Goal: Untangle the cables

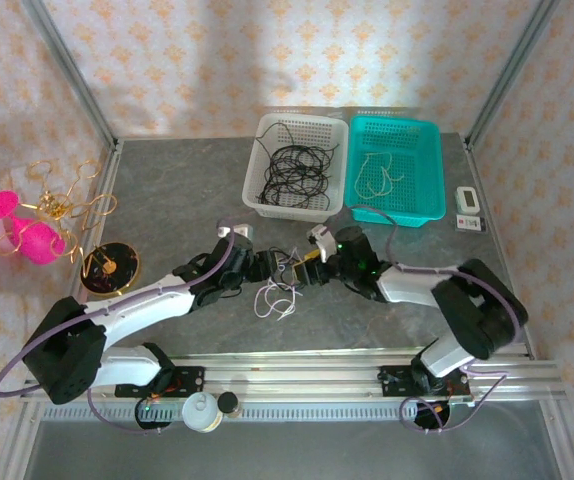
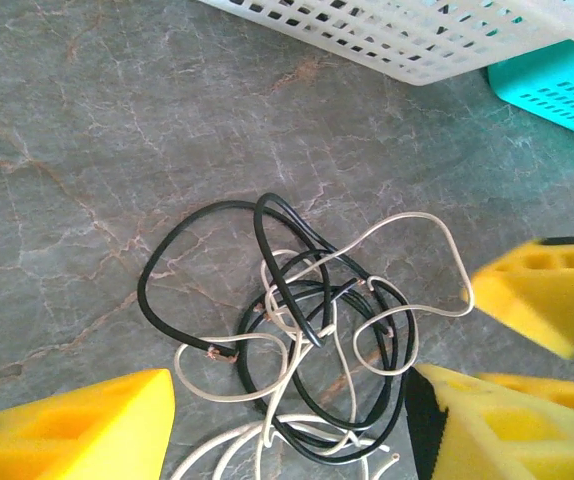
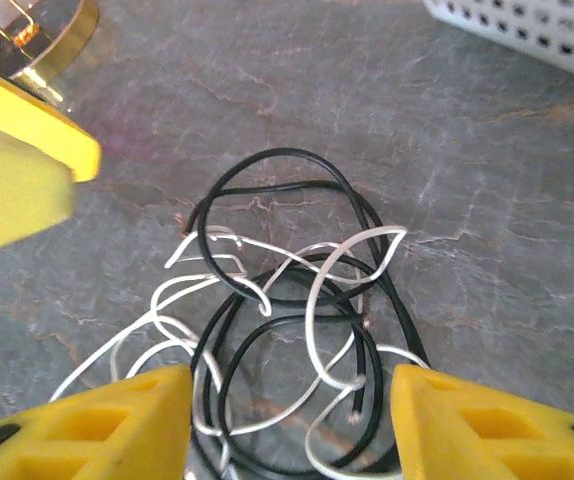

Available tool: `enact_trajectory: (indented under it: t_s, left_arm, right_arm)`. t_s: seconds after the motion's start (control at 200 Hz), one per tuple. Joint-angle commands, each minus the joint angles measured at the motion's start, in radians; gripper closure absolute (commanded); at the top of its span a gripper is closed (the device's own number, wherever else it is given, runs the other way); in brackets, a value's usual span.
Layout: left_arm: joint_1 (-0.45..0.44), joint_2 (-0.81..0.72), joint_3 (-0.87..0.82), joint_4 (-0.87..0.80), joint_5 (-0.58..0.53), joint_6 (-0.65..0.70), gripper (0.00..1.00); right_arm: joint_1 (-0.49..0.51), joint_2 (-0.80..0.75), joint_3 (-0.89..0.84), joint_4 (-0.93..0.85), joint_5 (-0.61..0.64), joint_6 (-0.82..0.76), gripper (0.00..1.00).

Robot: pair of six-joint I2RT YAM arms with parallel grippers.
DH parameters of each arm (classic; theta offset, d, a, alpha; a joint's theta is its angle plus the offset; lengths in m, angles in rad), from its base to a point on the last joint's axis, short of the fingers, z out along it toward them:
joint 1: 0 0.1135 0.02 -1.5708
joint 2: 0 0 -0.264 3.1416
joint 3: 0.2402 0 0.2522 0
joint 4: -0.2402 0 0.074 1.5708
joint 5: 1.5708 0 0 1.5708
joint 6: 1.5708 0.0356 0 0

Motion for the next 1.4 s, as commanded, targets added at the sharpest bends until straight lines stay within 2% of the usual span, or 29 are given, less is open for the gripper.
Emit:
enact_trajectory:
  t_s: [0.0, 0.065, 0.185, 0.325, 0.476, 0.666, 0.791, 0.901, 1.101, 1.201, 1.391]
  left_arm:
    - [0.006, -0.015, 0.001, 0.027, 0.002, -0.022, 0.36]
    - [0.006, -0.017, 0.004, 0.030, -0.013, -0.020, 0.36]
    - [0.006, -0.019, 0.028, 0.013, -0.027, -0.005, 0.36]
    - [0.006, -0.055, 0.016, 0.026, -0.043, 0.007, 0.36]
    - [0.007, -0.102, 0.005, 0.046, -0.039, 0.068, 0.34]
    - [0.034, -0.209, -0.035, 0.119, 0.035, 0.155, 0.31]
    - [0.050, -0.312, -0.072, 0.164, 0.112, 0.212, 0.29]
    - [0.050, -0.370, -0.106, 0.204, 0.129, 0.285, 0.25]
    - [0.050, -0.291, -0.171, 0.471, 0.267, 0.369, 0.23]
    - [0.051, -0.240, -0.160, 0.543, 0.322, 0.411, 0.22]
    - [0.048, -0.163, -0.162, 0.723, 0.481, 0.489, 0.17]
  right_arm:
    - [-0.001, 0.065, 0.040, 0.129, -0.027, -0.046, 0.51]
    - [-0.001, 0.083, 0.059, 0.118, -0.009, -0.045, 0.59]
    - [-0.001, 0.060, 0.099, 0.039, 0.016, -0.030, 0.87]
    - [0.000, -0.041, 0.119, -0.071, 0.017, 0.009, 0.99]
    - [0.003, -0.161, 0.176, -0.263, 0.008, 0.049, 1.00]
    - [0.002, -0.283, 0.333, -0.541, 0.036, 0.083, 1.00]
    - [0.000, -0.336, 0.436, -0.637, 0.093, 0.186, 1.00]
    - [-0.001, -0.335, 0.550, -0.718, 0.068, 0.286, 1.00]
    - [-0.003, -0.316, 0.675, -0.795, -0.015, 0.463, 1.00]
    - [-0.003, -0.323, 0.707, -0.822, -0.075, 0.529, 1.00]
    - [-0.003, -0.366, 0.691, -0.819, -0.168, 0.567, 1.00]
